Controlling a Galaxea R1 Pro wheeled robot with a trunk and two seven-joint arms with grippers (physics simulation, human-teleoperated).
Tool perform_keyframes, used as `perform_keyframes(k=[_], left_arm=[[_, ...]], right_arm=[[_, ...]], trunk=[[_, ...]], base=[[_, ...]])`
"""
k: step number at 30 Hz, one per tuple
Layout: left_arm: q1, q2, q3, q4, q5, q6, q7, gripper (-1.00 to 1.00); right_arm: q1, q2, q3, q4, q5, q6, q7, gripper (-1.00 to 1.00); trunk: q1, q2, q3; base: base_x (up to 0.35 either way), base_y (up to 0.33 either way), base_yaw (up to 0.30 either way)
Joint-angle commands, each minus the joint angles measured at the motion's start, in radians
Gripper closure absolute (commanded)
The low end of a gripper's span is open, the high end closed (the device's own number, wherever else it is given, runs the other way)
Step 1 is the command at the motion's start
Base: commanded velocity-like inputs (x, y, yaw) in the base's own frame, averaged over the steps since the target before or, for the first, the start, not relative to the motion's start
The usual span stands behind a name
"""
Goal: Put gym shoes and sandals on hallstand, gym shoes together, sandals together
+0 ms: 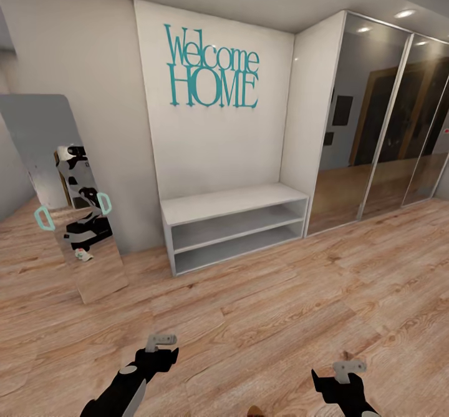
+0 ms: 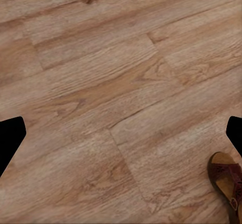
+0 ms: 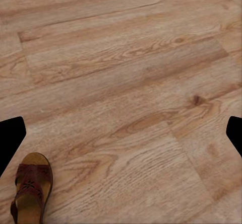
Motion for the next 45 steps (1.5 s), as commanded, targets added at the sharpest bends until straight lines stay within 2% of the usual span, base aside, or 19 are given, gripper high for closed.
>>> perform_keyframes(k=[1, 12, 45], left_arm=[[0.0, 0.001, 0.0, -0.002, 0.0, 0.006, -0.002, -1.0], [0.0, 0.001, 0.0, -0.002, 0.0, 0.006, -0.002, -1.0], [0.002, -0.001, -0.001, -0.007, 0.002, -0.006, -0.004, -1.0]], right_arm=[[0.0, 0.0, 0.0, -0.002, 0.0, 0.001, 0.001, -1.0], [0.0, 0.001, 0.001, 0.001, 0.0, 0.001, -0.002, -1.0], [0.0, 0.003, 0.001, 0.007, -0.001, 0.001, -0.002, -1.0]], trunk=[[0.004, -0.008, -0.004], [0.046, -0.085, -0.042], [0.173, -0.316, -0.193]], base=[[0.0, 0.0, -0.031], [0.0, 0.0, 0.003], [0.0, 0.0, 0.092]])
